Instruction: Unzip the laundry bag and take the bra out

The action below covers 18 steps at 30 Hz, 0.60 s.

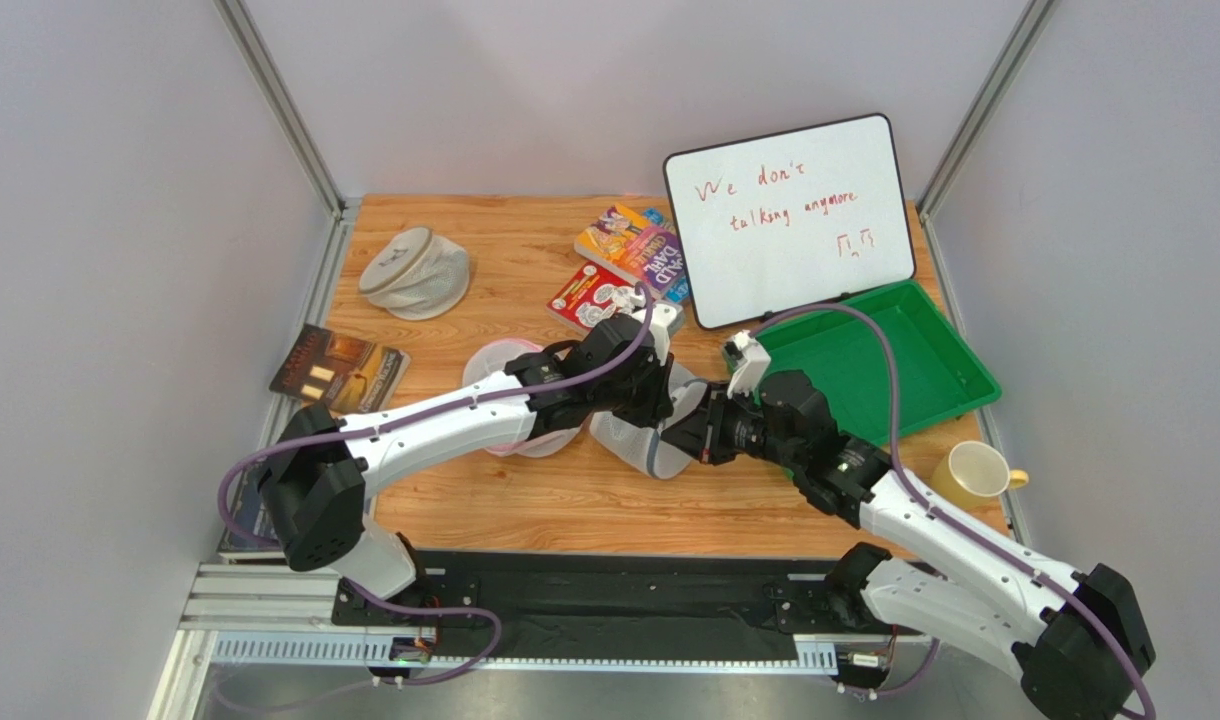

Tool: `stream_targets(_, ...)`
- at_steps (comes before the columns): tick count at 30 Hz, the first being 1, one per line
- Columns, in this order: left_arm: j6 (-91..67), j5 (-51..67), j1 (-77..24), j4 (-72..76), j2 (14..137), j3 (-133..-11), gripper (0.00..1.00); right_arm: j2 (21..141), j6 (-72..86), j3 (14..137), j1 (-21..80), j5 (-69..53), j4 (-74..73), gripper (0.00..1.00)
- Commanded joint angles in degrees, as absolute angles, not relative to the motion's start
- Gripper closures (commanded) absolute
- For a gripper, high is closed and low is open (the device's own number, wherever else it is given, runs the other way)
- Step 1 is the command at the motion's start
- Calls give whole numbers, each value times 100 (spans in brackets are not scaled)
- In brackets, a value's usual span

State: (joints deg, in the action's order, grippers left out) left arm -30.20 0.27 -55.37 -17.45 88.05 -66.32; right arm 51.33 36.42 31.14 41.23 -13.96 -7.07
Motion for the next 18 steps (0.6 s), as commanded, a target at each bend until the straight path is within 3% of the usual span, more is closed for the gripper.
stream_targets(1, -2936, 44, -5537, -1679, 8851, -6961, 100, 5036, 3612, 3270, 4166, -1310, -589, 100)
stream_targets(18, -2988, 466, -4958, -1512, 8728, -6970, 100, 5036, 3718, 3015, 4157, -1327, -545, 100)
